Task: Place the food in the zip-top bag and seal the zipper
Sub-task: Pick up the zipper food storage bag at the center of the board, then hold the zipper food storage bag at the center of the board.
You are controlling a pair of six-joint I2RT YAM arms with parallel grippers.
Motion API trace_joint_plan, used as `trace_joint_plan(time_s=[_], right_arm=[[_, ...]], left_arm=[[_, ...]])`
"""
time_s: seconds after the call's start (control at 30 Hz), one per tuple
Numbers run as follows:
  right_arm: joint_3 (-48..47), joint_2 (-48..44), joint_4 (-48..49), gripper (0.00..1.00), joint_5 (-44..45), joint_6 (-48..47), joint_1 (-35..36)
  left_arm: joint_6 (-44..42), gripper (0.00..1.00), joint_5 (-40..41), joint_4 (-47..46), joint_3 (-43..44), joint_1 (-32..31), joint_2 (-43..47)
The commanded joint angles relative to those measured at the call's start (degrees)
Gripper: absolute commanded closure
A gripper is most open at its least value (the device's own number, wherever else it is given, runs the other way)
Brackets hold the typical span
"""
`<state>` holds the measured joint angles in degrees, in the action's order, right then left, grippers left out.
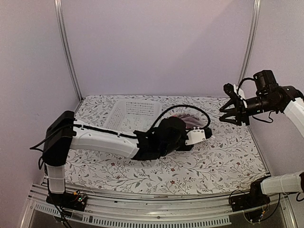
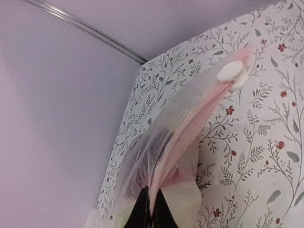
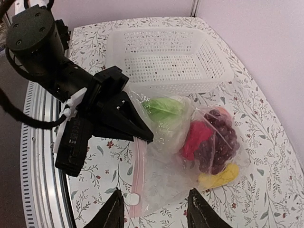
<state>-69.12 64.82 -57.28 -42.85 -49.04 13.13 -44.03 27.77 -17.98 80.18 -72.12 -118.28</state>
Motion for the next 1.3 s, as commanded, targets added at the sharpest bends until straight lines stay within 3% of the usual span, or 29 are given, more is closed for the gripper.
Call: trace_joint_plan(time_s=[0.0,0.1,0.2,0.33,0.57,0.83,0.97,1.07,1.27], right_arm=[[-9.73,1.05,-8.6,0.56,-4.17,0.18,0.34],[-12.13,1.47,-9.35,0.55,-4.18,0.69,0.35],[-10.23,1.04,-7.38,0.52,-4.35,1.1,0.35],[-7.18,-1.0,-3.95,0.49,-6.95,3.05,0.36],[-7.59,-3.35,-7.39,0.48,-9.87,2.25,0.41],[-2.32,-5.44,-6.01,0.5,-6.47,1.95,1.64],[1.47,-6.52,-1.34,0.56,-3.02,3.77,2.82],[2.59,-6.55,2.05,0.69,-2.77,5.3,3.06],[2.47,-5.75,6.33,0.72,-3.82,7.37,3.4]], left_arm=[[12.97,0.97,-10.31,16.18,9.43,3.38,7.13],[19.05,0.97,-14.8,27.49,16.43,5.05,7.12],[23.17,0.96,-18.28,32.47,19.48,6.1,7.92],[28.08,0.96,-22.92,35.3,21.52,7.0,9.13],[31.52,0.96,-25.25,39.78,25.97,7.75,8.03],[33.22,0.96,-26.5,38.99,26.17,8.84,7.73],[33.35,0.96,-26.74,39.32,26.08,9.26,7.57],[33.36,0.96,-27.01,39.48,25.91,9.43,7.75],[33.36,0.96,-27.33,40.14,25.95,9.42,8.03]])
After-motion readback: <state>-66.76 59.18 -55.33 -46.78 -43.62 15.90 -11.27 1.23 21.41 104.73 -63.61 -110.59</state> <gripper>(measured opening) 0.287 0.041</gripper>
